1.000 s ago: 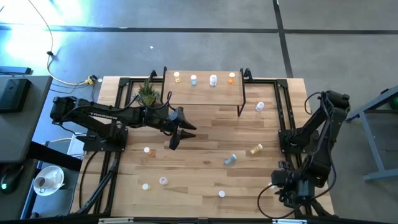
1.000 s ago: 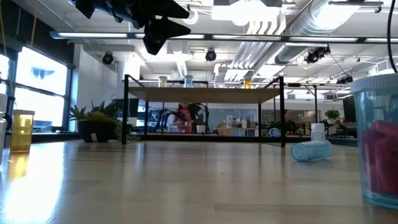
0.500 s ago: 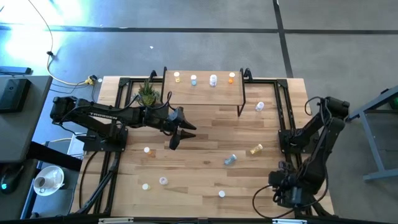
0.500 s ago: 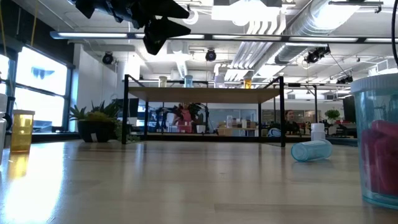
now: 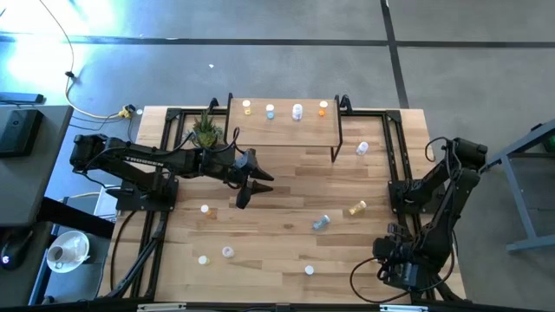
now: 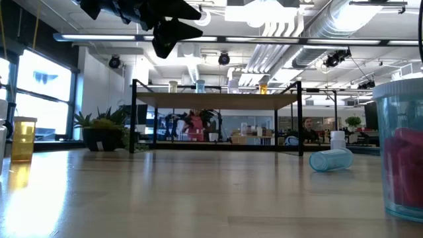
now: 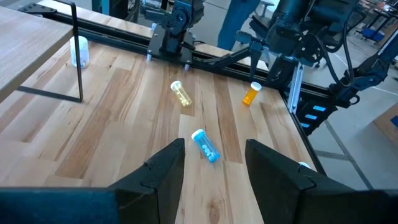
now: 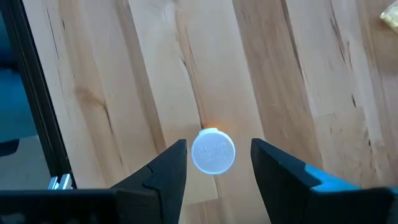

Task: Pick and place medicine bottles onto shelf by color
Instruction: Put the right orange pill bottle on the shelf

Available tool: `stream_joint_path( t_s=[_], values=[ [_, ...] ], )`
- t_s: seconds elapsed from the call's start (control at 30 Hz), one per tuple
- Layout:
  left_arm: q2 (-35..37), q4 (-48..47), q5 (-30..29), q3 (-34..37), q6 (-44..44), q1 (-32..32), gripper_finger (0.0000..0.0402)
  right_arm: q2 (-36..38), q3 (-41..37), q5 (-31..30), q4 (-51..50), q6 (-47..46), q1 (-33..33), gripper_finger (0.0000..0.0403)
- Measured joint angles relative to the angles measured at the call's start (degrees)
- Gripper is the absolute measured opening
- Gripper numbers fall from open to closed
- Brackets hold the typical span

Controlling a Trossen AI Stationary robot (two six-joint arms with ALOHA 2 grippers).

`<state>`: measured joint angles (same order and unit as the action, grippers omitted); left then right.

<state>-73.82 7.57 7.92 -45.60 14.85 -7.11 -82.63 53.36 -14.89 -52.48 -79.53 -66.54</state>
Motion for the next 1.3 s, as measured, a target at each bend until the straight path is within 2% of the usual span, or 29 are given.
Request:
stream_joint_path(
  t_s=[0.4, 1.3],
  values=[
    [0.0, 0.0, 0.0, 0.0, 0.0, 0.0, 0.0158, -0.6, 0.0, -1.3, 1.4, -0.2, 0.0, 0.0169],
    [0.0, 0.0, 0.0, 0.0, 0.0, 0.0, 0.0158, -6.4, 0.0, 1.6, 2.5, -1.6, 0.0, 0.0169]
  ],
)
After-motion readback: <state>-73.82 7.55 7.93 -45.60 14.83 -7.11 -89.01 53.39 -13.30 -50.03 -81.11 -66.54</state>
